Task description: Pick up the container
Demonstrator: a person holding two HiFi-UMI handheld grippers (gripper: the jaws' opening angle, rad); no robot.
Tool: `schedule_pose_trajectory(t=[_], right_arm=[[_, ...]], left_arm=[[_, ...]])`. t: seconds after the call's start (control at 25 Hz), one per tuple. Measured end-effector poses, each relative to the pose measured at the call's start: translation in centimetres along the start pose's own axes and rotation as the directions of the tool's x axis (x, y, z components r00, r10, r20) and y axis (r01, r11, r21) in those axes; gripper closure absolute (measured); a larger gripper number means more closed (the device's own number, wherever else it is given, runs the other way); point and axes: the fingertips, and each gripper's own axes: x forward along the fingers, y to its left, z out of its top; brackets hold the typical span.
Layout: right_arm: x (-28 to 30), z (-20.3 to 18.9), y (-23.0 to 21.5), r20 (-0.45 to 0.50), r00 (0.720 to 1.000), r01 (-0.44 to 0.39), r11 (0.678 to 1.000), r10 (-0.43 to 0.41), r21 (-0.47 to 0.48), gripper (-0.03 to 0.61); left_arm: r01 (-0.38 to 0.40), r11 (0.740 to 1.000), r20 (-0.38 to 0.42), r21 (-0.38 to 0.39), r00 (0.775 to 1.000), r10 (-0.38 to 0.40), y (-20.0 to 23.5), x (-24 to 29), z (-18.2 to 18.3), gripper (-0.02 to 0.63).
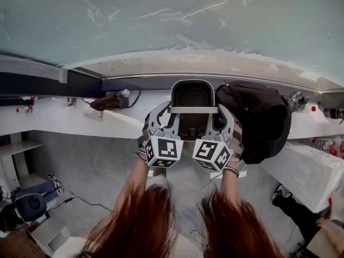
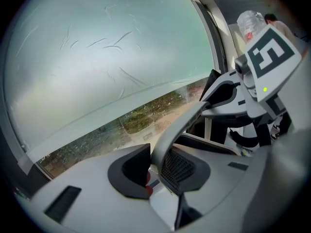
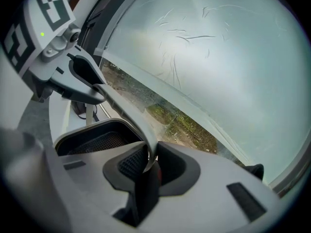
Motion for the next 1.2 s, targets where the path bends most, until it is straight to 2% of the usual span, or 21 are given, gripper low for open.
schedule_pose_trajectory(t=[0.56, 1.2], right_arm=[[-4.1, 1.8, -0.5, 0.02, 0.999, 0.035, 0.999, -0.035, -0.011, 0.505], [-9.4, 4.9, -1.2, 0.002, 0.996, 0.085, 0.996, -0.085, 0.035, 0.505]], left_arm=[[-0.012, 1.0, 0.036, 0.005, 0.999, 0.012, 0.7, -4.2, 2.3, 0.511], [-0.029, 0.999, 0.088, 0.028, 0.996, 0.026, 1.9, -9.4, 5.6, 0.511]])
